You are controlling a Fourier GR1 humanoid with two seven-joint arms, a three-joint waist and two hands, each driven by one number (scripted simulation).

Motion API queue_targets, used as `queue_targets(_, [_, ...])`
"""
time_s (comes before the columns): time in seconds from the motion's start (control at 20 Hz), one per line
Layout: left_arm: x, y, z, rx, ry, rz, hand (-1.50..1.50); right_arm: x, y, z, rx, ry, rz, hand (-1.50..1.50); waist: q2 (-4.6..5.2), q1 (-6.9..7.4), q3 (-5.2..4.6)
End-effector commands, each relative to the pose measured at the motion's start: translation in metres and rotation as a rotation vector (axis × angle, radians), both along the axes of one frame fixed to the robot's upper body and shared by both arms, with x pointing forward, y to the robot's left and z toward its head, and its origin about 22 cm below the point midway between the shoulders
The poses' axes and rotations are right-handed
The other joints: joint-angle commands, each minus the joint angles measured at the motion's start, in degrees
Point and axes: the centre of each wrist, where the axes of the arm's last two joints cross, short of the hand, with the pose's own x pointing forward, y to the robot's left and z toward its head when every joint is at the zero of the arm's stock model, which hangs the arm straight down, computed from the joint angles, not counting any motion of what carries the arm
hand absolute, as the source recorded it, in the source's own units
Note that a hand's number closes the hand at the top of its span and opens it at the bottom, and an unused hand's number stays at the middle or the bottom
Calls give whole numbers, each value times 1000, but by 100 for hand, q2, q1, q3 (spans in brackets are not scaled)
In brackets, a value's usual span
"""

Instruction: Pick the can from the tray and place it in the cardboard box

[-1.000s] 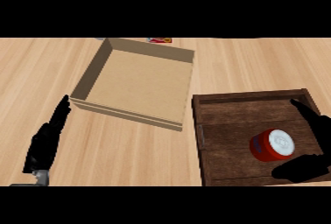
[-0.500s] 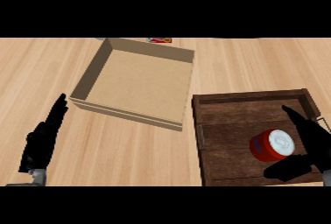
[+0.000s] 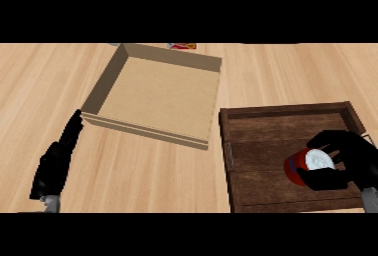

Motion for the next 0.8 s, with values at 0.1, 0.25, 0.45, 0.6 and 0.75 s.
queue_targets(0.1, [2, -1, 9, 9, -4, 6, 0, 14, 1, -1, -166, -47, -56, 150, 10, 16, 11])
queue_targets(0.25, [14, -12, 10, -7, -28, -77, 0, 44, 5, -3, -203, -104, 341, 150, 165, 479, 36])
queue_targets(0.45, [20, -25, 14, -5, -55, -146, 0, 54, 19, 13, -247, -154, 652, 150, 356, 1006, 60])
queue_targets(0.6, [26, -28, 18, -8, -64, -155, 0, 77, 12, 21, -259, -238, 766, 150, 330, 946, 57])
queue_targets(0.75, [27, -33, 16, -8, -62, -152, 0, 100, -4, 25, -270, -302, 826, 150, 310, 885, 54])
